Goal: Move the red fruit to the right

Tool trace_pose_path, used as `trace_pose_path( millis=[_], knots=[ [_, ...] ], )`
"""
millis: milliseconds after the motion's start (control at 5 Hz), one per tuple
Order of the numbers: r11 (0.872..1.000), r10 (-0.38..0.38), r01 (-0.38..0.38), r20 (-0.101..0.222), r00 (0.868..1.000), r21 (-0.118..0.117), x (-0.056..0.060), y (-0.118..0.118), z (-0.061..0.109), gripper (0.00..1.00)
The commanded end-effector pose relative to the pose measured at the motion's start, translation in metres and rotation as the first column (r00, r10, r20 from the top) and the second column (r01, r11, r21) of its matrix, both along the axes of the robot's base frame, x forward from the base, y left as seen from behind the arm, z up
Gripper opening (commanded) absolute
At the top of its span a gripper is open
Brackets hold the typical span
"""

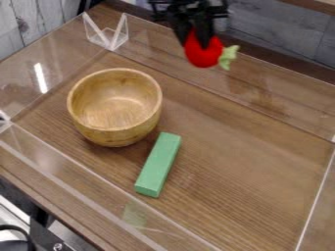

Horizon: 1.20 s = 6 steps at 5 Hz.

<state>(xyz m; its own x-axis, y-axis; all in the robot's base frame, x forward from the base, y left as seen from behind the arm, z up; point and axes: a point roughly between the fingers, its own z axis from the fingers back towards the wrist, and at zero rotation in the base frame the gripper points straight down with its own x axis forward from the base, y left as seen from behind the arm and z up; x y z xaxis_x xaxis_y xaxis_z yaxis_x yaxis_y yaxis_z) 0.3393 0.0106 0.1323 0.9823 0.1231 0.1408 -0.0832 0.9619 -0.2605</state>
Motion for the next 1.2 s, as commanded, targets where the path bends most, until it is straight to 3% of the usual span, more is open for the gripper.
trace_pose_path(
  millis=[0, 200, 400, 800, 1000],
  knots=[
    [0.999, 0.010, -0.012, 0.065, 0.998, 0.030, 0.004, -0.021, 0.013, 0.00],
    [0.999, 0.004, -0.006, 0.054, 0.999, 0.048, 0.000, -0.046, 0.001, 0.00],
    [0.997, 0.026, -0.029, 0.056, 0.998, 0.065, 0.004, -0.052, 0.000, 0.00],
    [0.998, 0.012, -0.017, 0.072, 0.997, 0.068, 0.029, -0.041, -0.010, 0.00],
    [0.993, 0.095, -0.100, 0.078, 0.992, 0.068, 0.031, -0.028, -0.006, 0.00]
  ],
)
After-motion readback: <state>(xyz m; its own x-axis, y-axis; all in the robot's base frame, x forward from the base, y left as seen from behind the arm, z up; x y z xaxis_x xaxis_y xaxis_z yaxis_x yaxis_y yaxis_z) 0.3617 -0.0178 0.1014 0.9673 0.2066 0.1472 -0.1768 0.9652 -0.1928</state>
